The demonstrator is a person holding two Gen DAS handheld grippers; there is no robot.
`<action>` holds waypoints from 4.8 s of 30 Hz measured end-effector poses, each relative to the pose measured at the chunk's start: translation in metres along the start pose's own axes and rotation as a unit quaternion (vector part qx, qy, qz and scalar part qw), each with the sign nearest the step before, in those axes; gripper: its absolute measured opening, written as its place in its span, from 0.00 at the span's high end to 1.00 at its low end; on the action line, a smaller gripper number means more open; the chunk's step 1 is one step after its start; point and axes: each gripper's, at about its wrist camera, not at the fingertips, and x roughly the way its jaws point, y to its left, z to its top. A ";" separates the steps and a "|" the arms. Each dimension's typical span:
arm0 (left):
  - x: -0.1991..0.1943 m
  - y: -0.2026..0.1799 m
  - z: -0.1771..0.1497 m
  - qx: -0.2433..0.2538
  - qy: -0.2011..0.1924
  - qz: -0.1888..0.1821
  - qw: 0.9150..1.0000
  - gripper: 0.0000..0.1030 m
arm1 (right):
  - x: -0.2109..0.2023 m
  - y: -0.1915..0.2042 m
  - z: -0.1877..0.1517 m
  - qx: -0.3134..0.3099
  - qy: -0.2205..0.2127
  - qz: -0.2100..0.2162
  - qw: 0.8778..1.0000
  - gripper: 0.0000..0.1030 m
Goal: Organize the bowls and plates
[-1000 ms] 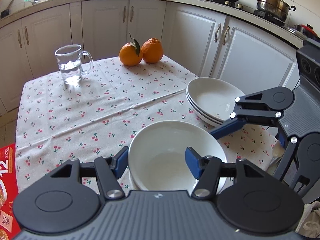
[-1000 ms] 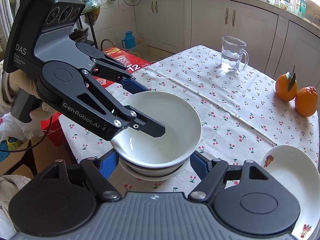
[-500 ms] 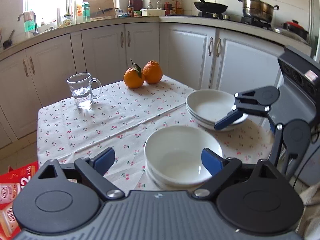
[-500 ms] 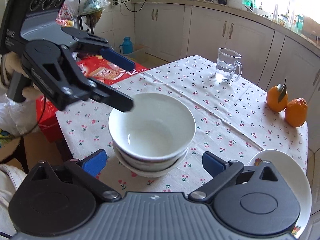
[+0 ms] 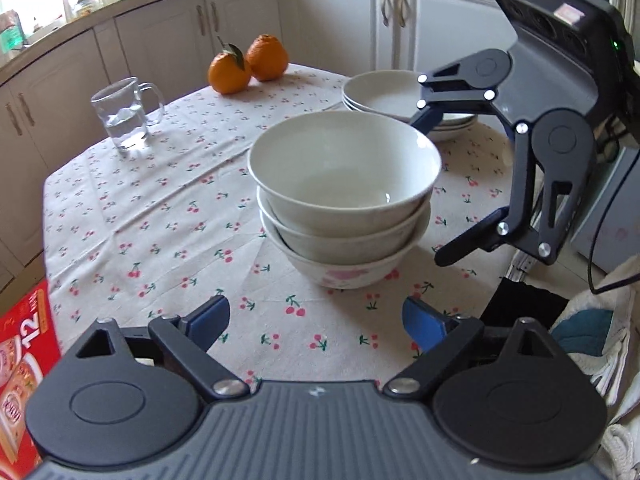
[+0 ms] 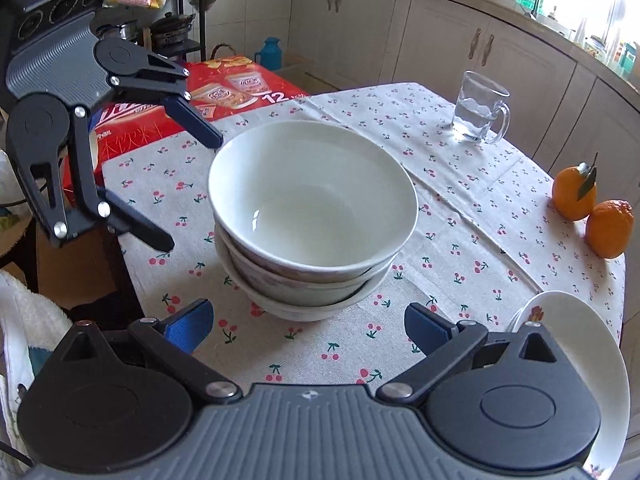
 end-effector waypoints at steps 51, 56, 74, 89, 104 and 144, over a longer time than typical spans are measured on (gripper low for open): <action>0.045 0.020 0.027 0.115 0.017 -0.152 0.982 0.22 | 0.029 -0.025 0.022 -0.087 0.034 0.106 0.990 0.14; 0.045 0.020 0.027 0.117 0.017 -0.155 0.981 0.22 | 0.030 -0.025 0.023 -0.089 0.037 0.108 0.989 0.14; 0.045 0.020 0.028 0.118 0.016 -0.157 0.980 0.22 | 0.031 -0.026 0.026 -0.085 0.044 0.110 0.989 0.14; 0.041 -0.008 0.077 0.131 0.001 -0.152 0.980 0.22 | -0.008 -0.058 0.016 -0.075 0.024 0.104 0.991 0.14; 0.092 -0.051 0.164 0.191 -0.032 -0.166 0.967 0.22 | -0.066 -0.137 -0.030 -0.049 0.014 0.035 0.998 0.14; 0.160 -0.060 0.192 0.187 -0.013 -0.194 0.963 0.22 | -0.051 -0.199 -0.077 0.022 0.033 0.021 0.999 0.14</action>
